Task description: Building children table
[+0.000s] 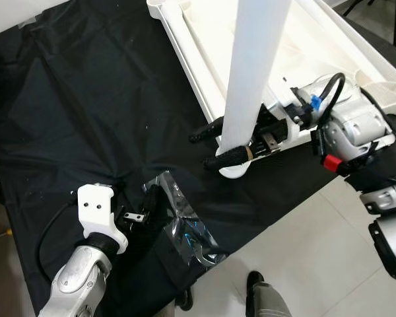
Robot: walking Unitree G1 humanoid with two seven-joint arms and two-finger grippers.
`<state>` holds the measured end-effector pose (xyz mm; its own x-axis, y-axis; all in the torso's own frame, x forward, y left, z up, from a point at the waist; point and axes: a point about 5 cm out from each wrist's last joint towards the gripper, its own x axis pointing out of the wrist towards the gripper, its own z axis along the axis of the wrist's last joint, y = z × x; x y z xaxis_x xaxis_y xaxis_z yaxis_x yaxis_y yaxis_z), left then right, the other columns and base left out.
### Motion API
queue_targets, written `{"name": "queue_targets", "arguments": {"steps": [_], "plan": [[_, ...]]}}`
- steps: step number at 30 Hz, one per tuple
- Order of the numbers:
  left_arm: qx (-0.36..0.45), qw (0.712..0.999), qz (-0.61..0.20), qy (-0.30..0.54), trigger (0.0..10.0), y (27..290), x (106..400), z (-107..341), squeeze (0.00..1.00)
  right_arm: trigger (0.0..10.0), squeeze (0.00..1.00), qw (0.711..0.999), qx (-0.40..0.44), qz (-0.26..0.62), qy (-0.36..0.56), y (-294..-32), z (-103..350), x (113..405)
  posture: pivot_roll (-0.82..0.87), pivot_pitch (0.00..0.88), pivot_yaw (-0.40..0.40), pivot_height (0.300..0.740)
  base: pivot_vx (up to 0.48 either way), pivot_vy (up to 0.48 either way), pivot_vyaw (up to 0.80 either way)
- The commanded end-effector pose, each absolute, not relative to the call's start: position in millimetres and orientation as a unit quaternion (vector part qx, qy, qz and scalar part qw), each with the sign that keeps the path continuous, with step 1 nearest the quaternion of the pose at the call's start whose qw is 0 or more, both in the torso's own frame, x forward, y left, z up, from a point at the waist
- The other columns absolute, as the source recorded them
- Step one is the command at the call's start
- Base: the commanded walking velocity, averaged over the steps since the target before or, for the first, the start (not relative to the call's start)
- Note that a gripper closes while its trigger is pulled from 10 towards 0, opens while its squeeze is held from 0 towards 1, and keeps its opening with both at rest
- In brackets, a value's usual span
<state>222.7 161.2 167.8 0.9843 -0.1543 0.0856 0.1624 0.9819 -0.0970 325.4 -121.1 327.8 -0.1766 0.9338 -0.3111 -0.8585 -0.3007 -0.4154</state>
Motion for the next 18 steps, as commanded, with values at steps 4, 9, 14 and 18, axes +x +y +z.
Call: {"name": "queue_targets", "arguments": {"steps": [4, 9, 14, 18], "plan": [[-0.054, 0.996, -0.074, 0.002, 10.0, 165.9, 219.0, 154.9, 0.00, 10.0, 0.00, 0.581, -0.265, 0.767, -0.067, -125.7, 325.5, 328.5, 0.08, 0.449, 0.109, 0.740, 0.000, 0.000, 0.00], [-0.057, 0.996, -0.075, -0.003, 10.0, 165.8, 218.4, 157.0, 0.00, 10.0, 0.00, 0.592, -0.266, 0.758, -0.060, -130.7, 326.1, 334.0, 0.08, 0.455, 0.107, 0.740, 0.000, 0.000, 0.00], [-0.058, 0.995, -0.076, -0.005, 10.0, 165.6, 218.4, 157.5, 0.00, 10.0, 0.00, 0.592, -0.267, 0.759, -0.056, -131.0, 326.0, 334.4, 0.07, 0.457, 0.102, 0.740, 0.000, 0.000, 0.00], [-0.058, 0.995, -0.076, -0.005, 10.0, 165.6, 218.4, 157.5, 0.00, 10.0, 0.00, 0.592, -0.267, 0.759, -0.056, -131.0, 326.0, 334.4, 0.07, 0.457, 0.102, 0.740, 0.000, 0.000, 0.00]]}}
